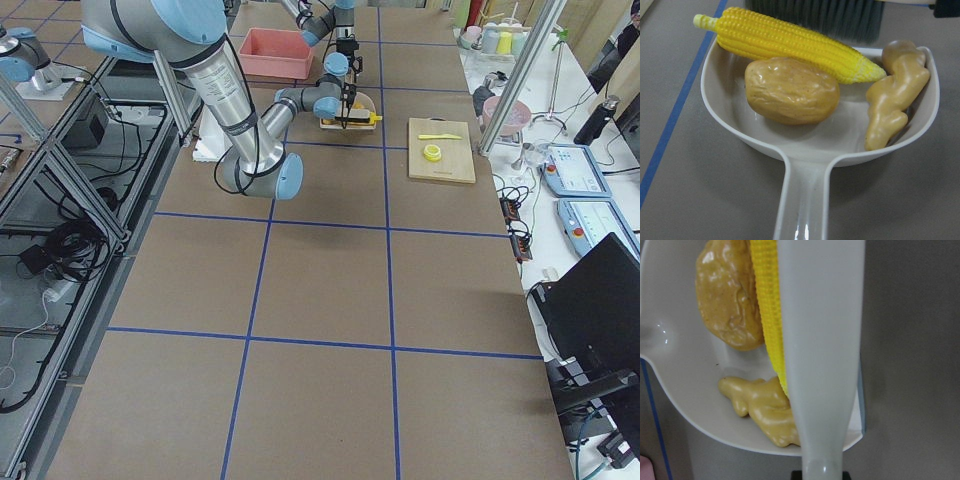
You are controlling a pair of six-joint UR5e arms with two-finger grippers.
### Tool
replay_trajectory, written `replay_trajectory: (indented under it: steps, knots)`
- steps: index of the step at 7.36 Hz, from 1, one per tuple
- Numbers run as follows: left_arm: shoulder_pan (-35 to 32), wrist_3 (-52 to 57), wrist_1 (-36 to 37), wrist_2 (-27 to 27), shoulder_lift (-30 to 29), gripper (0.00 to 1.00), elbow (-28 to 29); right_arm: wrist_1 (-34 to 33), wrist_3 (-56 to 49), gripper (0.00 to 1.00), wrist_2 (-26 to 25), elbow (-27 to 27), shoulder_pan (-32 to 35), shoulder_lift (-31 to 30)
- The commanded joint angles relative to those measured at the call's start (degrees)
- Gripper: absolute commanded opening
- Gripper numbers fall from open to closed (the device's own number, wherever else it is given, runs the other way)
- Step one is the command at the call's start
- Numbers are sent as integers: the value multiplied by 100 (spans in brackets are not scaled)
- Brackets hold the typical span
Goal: Sweep and dump trash into bin
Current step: 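Push the corn, potato and ginger into the dustpan with the brush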
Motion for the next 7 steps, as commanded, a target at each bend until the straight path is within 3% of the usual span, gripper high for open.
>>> replay_trajectory:
  steps: [1,3,7]
  knots:
    - [0,-3,0,0,0,89,-8,-48,39,0,81,60,-6,-160]
    - [0,-3,0,0,0,88,-8,-442,-92,0,440,200,91,-231]
    - [0,-12,0,9,35,88,0,-462,-453,0,433,-210,152,-65]
